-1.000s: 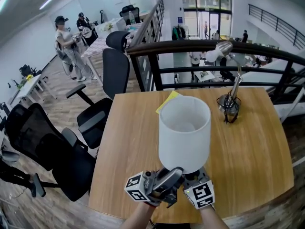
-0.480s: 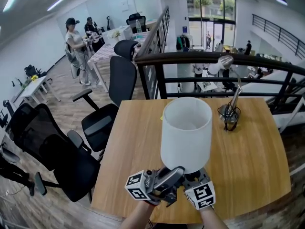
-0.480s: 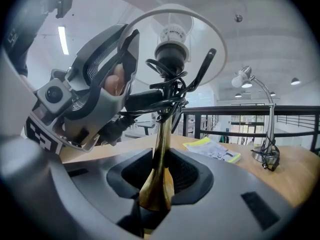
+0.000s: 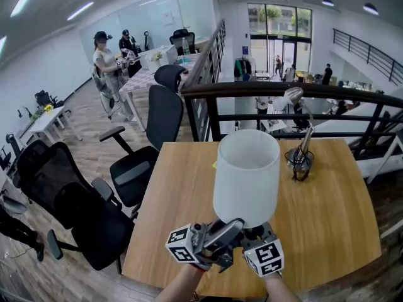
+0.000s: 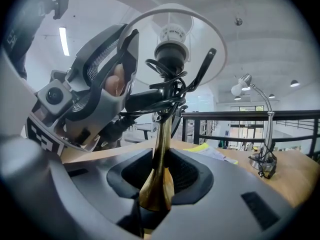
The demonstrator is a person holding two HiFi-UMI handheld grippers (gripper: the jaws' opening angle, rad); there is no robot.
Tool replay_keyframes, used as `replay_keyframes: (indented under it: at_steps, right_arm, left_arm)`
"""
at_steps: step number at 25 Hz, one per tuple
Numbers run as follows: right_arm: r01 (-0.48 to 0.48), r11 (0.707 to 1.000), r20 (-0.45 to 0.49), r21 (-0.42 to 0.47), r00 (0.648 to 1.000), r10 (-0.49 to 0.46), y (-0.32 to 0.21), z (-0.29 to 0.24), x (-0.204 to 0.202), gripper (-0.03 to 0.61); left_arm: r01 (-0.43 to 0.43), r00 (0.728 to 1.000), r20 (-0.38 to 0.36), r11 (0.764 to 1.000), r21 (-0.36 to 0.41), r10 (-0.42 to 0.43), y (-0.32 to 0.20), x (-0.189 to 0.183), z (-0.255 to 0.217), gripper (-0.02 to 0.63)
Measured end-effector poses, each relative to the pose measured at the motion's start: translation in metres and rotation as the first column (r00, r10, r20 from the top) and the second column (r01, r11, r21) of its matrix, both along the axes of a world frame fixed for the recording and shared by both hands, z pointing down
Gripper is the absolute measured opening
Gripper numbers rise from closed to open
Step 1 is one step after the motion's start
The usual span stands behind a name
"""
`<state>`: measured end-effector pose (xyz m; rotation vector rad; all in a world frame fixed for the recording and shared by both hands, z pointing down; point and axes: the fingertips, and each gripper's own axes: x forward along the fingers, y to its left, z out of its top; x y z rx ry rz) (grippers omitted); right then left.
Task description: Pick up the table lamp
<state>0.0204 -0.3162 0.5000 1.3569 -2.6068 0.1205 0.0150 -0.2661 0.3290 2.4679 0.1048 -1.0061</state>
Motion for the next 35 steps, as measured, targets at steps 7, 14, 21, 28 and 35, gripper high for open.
replay_keyframes:
  at_steps: [7, 14, 21, 28, 35]
  right_arm:
    - [-0.005, 1.000, 0.000, 0.030, 1.000, 0.005, -0.002, -0.017, 0.000, 0.109]
    - [-0.007, 0.999, 0.000, 0.046, 1.000, 0.007, -0.002, -0.031, -0.001, 0.108]
    - [-0.007, 0.998, 0.003, 0.063, 1.000, 0.006, -0.003, -0.044, -0.005, 0.108]
    - [-0.009, 0.997, 0.001, 0.072, 1.000, 0.009, -0.007, -0.052, -0.005, 0.107]
    - [-0.008, 0.996, 0.003, 0.084, 1.000, 0.008, -0.011, -0.061, -0.006, 0.108]
  left_arm:
    - [0.002, 1.000, 0.002, 1.000, 0.030, -0.002, 0.002, 0.000, -0.016, 0.037]
    - [0.007, 1.000, 0.005, 0.998, 0.058, -0.007, 0.004, -0.001, -0.029, 0.037]
    - [0.012, 1.000, 0.003, 0.996, 0.084, -0.012, 0.006, -0.005, -0.041, 0.037]
    - [0.013, 1.000, -0.002, 0.995, 0.100, -0.013, 0.004, -0.006, -0.048, 0.037]
    - [0.019, 1.000, -0.004, 0.993, 0.116, -0.018, 0.001, -0.006, -0.056, 0.037]
